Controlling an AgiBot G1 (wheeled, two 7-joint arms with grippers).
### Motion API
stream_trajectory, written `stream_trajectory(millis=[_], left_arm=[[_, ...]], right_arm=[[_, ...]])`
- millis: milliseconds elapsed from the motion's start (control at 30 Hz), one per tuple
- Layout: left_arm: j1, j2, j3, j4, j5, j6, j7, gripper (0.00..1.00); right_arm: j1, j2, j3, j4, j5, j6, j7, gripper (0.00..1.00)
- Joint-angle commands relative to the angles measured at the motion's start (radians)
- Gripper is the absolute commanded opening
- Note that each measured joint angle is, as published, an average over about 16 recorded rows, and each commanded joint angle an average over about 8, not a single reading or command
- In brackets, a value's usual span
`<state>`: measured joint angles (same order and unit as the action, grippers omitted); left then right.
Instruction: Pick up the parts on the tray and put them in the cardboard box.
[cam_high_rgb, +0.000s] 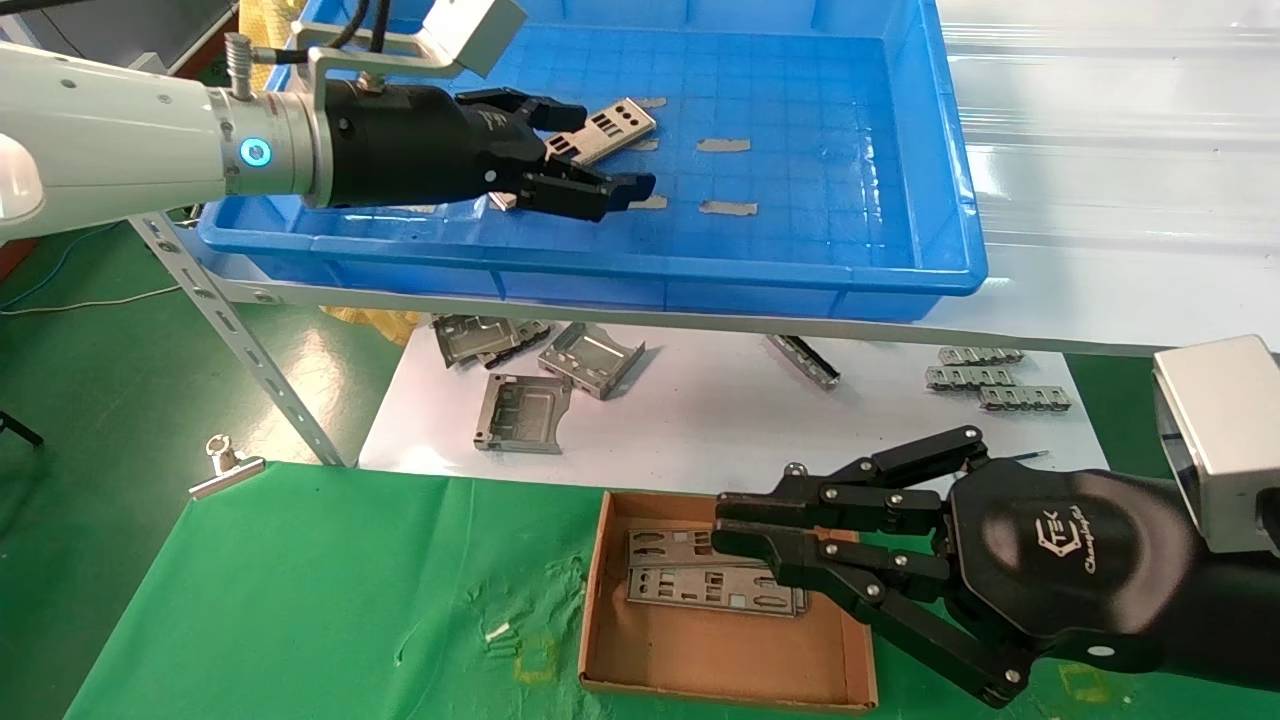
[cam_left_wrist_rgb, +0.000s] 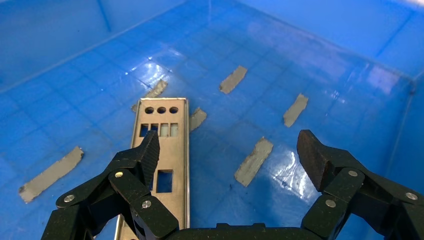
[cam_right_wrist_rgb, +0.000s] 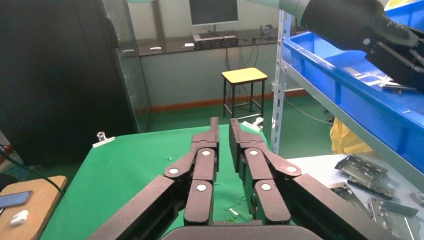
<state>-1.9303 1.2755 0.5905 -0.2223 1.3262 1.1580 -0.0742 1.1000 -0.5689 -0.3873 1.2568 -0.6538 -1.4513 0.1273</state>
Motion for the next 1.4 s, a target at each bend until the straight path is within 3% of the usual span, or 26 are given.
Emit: stream_trajectory(millis=[33,267,500,567,733,767,833,1400], left_arm=[[-0.013,0.013,0.006,0.032,0.01,0.0,0.026,1.0],[-0.023,0.043,0.004,0.092,0.009,-0.045,0.102,1.0],[-0.037,0.061,0.007,0.138,0.012,-0.067,0.111,0.97],[-0.039,0.063,0.007,0.144,0.011,-0.073,0.113,0.81],[-0.04,0.065,0.005,0.151,0.005,-0.087,0.121,0.2],[-0.04,0.065,0.005,0.152,0.005,-0.089,0.122,0.11],[-0.04,0.066,0.006,0.153,0.004,-0.092,0.124,0.01],[-0.041,0.068,0.017,0.155,0.004,-0.104,0.123,0.0]], right_arm=[[0.0,0.0,0.0,0.0,0.0,0.0,0.0,1.0],[0.0,0.0,0.0,0.0,0.0,0.0,0.0,1.0],[0.0,0.0,0.0,0.0,0.0,0.0,0.0,1.0],[0.0,0.0,0.0,0.0,0.0,0.0,0.0,1.0],[0.0,0.0,0.0,0.0,0.0,0.0,0.0,1.0],[0.0,0.0,0.0,0.0,0.0,0.0,0.0,1.0],[0.0,0.0,0.0,0.0,0.0,0.0,0.0,1.0],[0.0,0.0,0.0,0.0,0.0,0.0,0.0,1.0]])
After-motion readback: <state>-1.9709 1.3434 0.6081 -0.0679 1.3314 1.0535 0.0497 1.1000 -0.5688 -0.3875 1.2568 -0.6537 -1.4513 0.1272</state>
